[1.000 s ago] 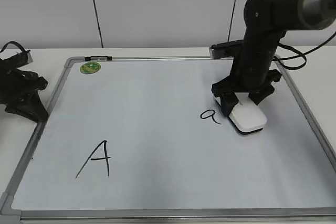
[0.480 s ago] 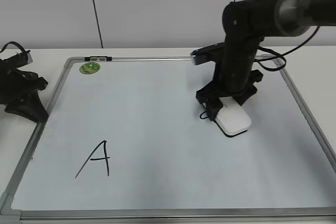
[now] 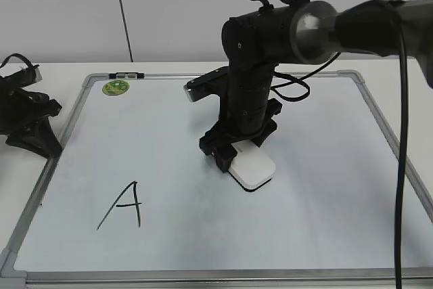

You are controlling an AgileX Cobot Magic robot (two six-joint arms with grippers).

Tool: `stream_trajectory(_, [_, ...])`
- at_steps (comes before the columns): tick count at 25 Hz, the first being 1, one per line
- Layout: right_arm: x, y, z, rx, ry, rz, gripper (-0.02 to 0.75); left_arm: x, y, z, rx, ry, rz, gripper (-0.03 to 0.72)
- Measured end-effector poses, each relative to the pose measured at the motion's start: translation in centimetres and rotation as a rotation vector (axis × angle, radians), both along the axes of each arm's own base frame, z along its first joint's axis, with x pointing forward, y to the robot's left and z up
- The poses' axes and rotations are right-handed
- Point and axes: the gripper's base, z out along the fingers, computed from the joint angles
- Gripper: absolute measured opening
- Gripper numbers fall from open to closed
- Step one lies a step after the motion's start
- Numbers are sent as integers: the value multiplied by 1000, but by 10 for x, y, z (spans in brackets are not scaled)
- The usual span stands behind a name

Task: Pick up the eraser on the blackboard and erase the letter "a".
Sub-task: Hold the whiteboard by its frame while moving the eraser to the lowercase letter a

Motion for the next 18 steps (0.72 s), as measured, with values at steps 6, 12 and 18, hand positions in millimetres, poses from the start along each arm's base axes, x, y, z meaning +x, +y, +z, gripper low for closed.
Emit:
stream_trajectory(6, [3, -1, 2, -25, 5, -6, 537, 0, 0, 0, 2, -1, 0, 39])
stream_trajectory(12, [16, -24, 2, -13, 26, -74, 537, 0, 0, 0, 2, -1, 0, 39])
stream_trajectory(18, [37, -69, 3, -28, 24, -173, 537, 0, 0, 0, 4, -3, -1, 40])
